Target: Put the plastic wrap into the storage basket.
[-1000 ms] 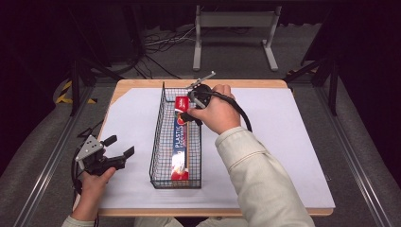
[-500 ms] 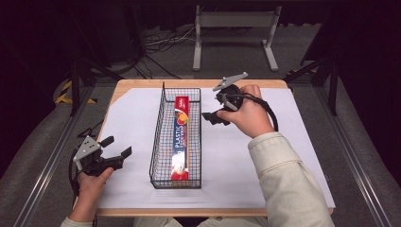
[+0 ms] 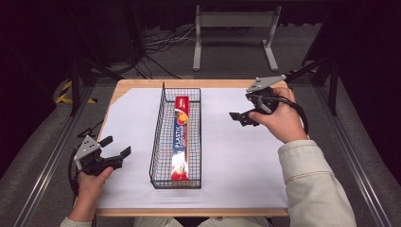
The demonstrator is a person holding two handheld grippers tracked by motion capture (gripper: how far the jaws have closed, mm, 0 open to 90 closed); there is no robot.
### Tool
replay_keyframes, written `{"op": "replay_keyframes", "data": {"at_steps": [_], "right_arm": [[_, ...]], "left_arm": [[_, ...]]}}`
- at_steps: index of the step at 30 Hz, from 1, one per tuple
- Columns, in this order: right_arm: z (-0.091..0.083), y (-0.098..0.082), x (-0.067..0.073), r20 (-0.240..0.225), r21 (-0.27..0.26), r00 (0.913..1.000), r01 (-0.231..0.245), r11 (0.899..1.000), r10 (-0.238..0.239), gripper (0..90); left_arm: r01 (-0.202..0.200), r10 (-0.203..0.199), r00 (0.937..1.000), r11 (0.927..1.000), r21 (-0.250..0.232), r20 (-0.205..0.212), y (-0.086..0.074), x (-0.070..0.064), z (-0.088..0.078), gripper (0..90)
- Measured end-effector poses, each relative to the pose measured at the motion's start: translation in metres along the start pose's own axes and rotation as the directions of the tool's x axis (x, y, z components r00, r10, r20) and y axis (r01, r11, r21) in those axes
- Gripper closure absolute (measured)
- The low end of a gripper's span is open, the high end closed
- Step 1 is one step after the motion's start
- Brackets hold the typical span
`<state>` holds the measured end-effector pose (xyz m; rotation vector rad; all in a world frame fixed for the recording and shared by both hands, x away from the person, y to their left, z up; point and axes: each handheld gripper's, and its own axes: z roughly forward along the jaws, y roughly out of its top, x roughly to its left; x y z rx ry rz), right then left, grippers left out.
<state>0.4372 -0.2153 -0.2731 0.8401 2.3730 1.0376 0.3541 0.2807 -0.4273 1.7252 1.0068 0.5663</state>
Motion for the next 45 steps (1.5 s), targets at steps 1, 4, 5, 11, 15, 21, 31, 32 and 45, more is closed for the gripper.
{"op": "replay_keyframes", "data": {"at_steps": [1,4,5,11,15,21,31,32,45], "right_arm": [[0.0,0.0,0.0,0.0,0.0,1.0,0.0,1.0,0.0,11.2],[-0.015,-0.015,-0.011,0.025,-0.024,0.9996,-0.015,1.0,0.015,11.1],[-0.019,-0.019,-0.014,0.03,-0.028,0.9992,-0.027,0.999,0.028,11.1],[-0.034,-0.041,-0.026,0.069,-0.058,0.9954,-0.063,0.996,0.067,11.3],[-0.042,-0.057,-0.03,0.109,-0.105,0.9907,-0.07,0.992,0.081,11.2],[-0.048,-0.085,-0.031,0.133,-0.15,0.9852,-0.088,0.985,0.108,10.9],[-0.052,-0.13,-0.028,0.164,-0.178,0.9753,-0.118,0.977,0.148,11.5],[-0.051,-0.134,-0.027,0.163,-0.184,0.9744,-0.124,0.975,0.154,11.6],[-0.034,-0.189,-0.024,0.168,-0.195,0.9648,-0.169,0.966,0.202,14.8]], "left_arm": [[0.0,0.0,1.0,1.0,0.0,0.0,0.0,0.0,0.0,14.6],[-0.006,0.006,1.0,1.0,0.002,-0.002,0.0,-0.001,0.001,14.6],[-0.007,0.007,1.0,1.0,0.001,-0.001,0.0,-0.001,0.001,14.6],[-0.008,0.008,0.9999,1.0,-0.002,-0.015,0.0,0.0,0.0,14.1],[-0.012,0.012,0.9997,0.9999,-0.005,-0.021,0.0,0.0,0.001,13.6],[-0.018,0.018,0.9995,0.9998,0.003,-0.026,-0.001,0.001,0.001,13.3],[-0.058,0.059,0.9981,0.9982,0.015,-0.018,-0.003,-0.001,0.004,13.2],[-0.06,0.06,0.9981,0.9981,0.015,-0.015,-0.003,-0.001,0.004,13.2],[-0.066,0.066,0.9978,0.9977,0.011,-0.003,-0.003,-0.002,0.005,13.3]]}}
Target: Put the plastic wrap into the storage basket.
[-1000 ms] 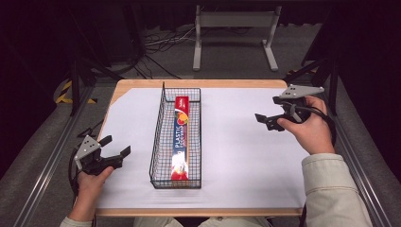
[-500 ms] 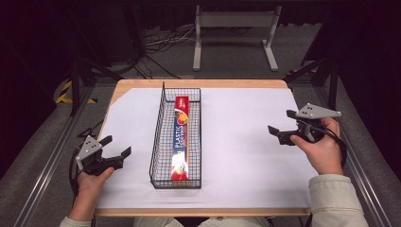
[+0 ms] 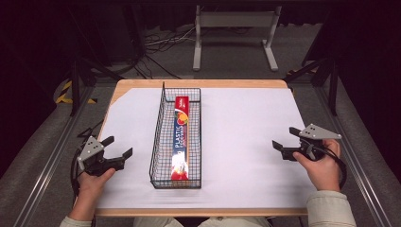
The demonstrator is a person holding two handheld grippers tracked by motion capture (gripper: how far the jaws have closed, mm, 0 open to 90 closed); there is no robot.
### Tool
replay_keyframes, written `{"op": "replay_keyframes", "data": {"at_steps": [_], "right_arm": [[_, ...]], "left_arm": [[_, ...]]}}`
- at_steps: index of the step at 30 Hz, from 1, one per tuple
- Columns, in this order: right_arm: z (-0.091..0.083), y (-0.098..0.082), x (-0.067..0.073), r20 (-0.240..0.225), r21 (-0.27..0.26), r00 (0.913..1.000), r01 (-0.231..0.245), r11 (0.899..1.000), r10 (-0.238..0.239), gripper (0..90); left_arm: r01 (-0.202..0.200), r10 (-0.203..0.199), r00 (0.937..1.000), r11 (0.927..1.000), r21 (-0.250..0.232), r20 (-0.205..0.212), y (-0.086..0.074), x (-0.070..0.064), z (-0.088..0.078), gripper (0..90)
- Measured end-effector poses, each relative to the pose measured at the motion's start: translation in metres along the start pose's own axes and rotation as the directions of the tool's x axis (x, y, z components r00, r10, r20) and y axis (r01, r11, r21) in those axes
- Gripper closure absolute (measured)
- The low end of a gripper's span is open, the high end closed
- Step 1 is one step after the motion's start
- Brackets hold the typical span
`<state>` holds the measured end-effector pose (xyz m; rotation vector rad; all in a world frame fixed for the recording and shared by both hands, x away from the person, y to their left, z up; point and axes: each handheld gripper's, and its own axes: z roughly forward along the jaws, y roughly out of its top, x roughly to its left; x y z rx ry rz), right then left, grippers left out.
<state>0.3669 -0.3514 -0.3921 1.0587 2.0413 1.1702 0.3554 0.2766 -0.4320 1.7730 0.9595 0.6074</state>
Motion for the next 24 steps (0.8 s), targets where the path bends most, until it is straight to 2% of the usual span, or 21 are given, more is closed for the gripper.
{"op": "replay_keyframes", "data": {"at_steps": [7,11,17,24], "right_arm": [[0.008,-0.025,0.0,-0.007,-0.034,0.9992,-0.039,0.999,0.039,16.6],[0.013,-0.039,-0.001,-0.008,-0.022,0.9983,-0.058,0.998,0.058,16.6],[0.014,-0.045,0.0,-0.004,-0.018,0.9977,-0.067,0.998,0.067,16.6],[0.013,-0.044,0.0,-0.002,-0.017,0.9978,-0.066,0.998,0.066,16.5]], "left_arm": [[0.007,-0.007,0.9999,1.0,0.0,0.01,0.001,-0.001,0.0,13.3],[0.003,-0.003,0.9999,1.0,0.002,0.012,0.001,-0.002,0.001,13.3],[0.022,-0.022,0.9993,0.9997,0.008,0.029,0.0,0.0,0.002,13.3],[0.021,-0.021,0.9994,0.9997,0.01,0.029,0.0,0.0,0.002,13.3]]}}
